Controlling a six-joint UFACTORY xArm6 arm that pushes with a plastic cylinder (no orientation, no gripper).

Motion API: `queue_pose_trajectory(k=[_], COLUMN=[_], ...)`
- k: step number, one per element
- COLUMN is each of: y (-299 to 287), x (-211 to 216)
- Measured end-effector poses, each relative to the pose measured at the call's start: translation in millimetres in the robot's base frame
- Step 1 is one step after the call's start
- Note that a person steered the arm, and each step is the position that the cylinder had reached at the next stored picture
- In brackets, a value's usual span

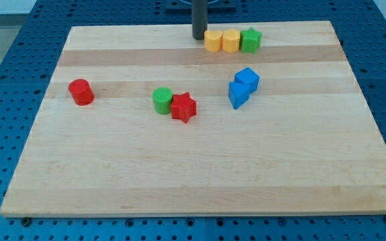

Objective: Push the green circle towards top center

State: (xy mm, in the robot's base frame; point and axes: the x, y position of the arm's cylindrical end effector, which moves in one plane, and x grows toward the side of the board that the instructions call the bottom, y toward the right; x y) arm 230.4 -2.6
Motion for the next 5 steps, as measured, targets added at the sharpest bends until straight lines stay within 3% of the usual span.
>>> queue_pose_trajectory(k=[2, 5], y=[-42, -102], x=[19, 120])
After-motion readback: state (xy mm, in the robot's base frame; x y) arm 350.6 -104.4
